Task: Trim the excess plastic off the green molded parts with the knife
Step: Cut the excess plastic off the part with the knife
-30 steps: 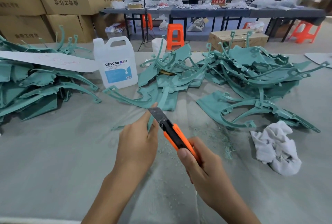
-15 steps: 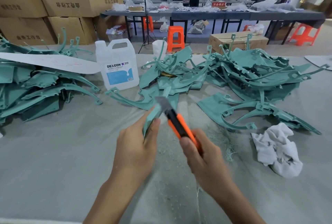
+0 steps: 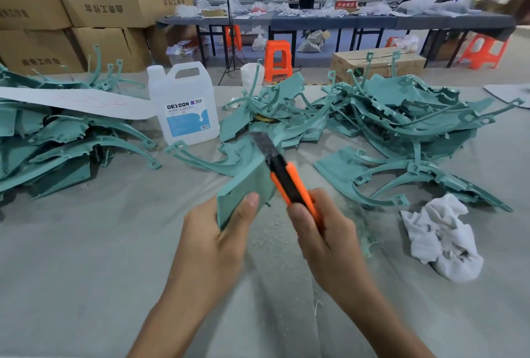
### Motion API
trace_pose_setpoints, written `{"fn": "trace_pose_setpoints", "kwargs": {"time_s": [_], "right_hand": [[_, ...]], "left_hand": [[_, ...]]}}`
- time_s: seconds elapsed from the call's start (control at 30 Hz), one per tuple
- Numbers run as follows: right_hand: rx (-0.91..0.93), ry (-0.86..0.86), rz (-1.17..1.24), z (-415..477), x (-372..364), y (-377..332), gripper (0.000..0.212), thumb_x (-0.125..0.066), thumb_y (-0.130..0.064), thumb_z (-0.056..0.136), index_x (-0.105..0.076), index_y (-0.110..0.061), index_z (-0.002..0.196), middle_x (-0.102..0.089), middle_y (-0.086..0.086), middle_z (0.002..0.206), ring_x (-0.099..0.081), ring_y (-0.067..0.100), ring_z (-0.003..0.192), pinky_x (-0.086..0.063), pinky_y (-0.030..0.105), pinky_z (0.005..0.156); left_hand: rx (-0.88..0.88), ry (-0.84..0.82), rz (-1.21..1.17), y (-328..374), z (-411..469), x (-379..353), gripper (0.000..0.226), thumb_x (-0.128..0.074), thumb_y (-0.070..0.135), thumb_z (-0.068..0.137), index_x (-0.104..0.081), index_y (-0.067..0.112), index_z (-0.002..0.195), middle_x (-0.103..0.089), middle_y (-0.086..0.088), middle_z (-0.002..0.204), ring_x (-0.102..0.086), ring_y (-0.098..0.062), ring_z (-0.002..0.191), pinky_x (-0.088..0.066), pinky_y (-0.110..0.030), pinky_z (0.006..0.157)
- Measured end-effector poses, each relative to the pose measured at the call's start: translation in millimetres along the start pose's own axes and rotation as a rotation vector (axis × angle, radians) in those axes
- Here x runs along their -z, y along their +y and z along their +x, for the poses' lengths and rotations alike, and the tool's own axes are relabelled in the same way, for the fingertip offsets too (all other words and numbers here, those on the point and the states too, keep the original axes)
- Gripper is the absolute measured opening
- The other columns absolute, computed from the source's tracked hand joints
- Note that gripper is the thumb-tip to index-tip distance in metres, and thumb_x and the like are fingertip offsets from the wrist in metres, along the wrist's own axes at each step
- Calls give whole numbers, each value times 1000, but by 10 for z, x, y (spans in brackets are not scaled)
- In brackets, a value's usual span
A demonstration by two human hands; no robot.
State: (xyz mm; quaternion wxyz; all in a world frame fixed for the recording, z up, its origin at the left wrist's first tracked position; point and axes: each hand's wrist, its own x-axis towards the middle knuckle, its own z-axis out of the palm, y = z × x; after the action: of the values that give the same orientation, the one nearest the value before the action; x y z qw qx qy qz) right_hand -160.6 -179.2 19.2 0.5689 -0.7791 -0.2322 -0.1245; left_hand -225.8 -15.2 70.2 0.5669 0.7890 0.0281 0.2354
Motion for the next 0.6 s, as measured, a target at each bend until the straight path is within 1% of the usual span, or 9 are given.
{"fn": "trace_pose_setpoints", "kwargs": {"time_s": [0.07,0.13,0.2,0.27,0.33,0.4,0.47,0.53,0.6], "right_hand": [[-97,72,-93,174,95,43,37,-45,-67,95,-50,-33,81,-48,-8,58,-43,8,48,-40,38,46],[-190,135,-91,276,183,99,41,-47,-64,94,-47,-26,77,-45,-7,59,-42,13,51,-40,42,49],[-182,167,52,247,203,76,41,-48,-64,95,-48,-27,78,-45,1,60,-42,20,51,-40,44,45],[-59,115,101,71,141,-10,35,-47,-66,95,-53,-33,84,-50,2,59,-45,18,47,-39,39,41],[76,-24,96,-106,55,-82,27,-48,-66,97,-56,-42,92,-54,-6,60,-45,4,44,-36,24,40],[103,-113,1,-149,5,-46,24,-46,-66,98,-55,-44,93,-56,-12,62,-47,3,46,-33,16,43],[-41,-46,-52,-6,28,72,34,-45,-66,95,-54,-35,87,-56,-3,62,-46,6,47,-41,29,44],[-232,18,-151,172,116,181,40,-46,-60,97,-52,-23,83,-54,5,62,-48,19,52,-46,46,52],[-362,67,20,248,173,244,40,-48,-53,100,-53,-16,84,-53,6,67,-47,20,53,-43,42,48]], "left_hand": [[-19,-12,-23,26,-39,35,24,-58,56,88,-73,37,92,-65,-14,75,-56,-14,60,-49,-24,56],[-13,-31,-16,38,-53,68,22,-56,60,86,-72,47,93,-59,-13,71,-49,-7,59,-43,-19,51],[26,-10,13,13,-26,56,34,-54,63,85,-67,32,80,-55,-14,67,-45,-8,58,-45,-28,51],[70,16,85,-23,4,18,41,-53,61,85,-61,22,77,-54,-18,67,-44,-11,58,-47,-45,55],[87,32,118,-47,32,-11,41,-53,59,86,-62,21,74,-48,-7,57,-41,-8,54,-45,-42,53],[65,40,139,-62,21,-12,41,-53,61,86,-59,21,73,-47,3,53,-41,-11,51,-44,-38,54],[52,30,108,-48,-26,6,44,-53,66,85,-62,23,78,-57,-4,59,-49,-21,54,-48,-39,55],[7,-37,53,-4,-81,8,28,-53,64,87,-71,45,97,-56,4,58,-43,-11,50,-44,-25,51],[-53,-102,45,49,-115,-10,28,-54,58,91,-61,62,118,-56,11,60,-41,0,53,-37,-13,51]]}}
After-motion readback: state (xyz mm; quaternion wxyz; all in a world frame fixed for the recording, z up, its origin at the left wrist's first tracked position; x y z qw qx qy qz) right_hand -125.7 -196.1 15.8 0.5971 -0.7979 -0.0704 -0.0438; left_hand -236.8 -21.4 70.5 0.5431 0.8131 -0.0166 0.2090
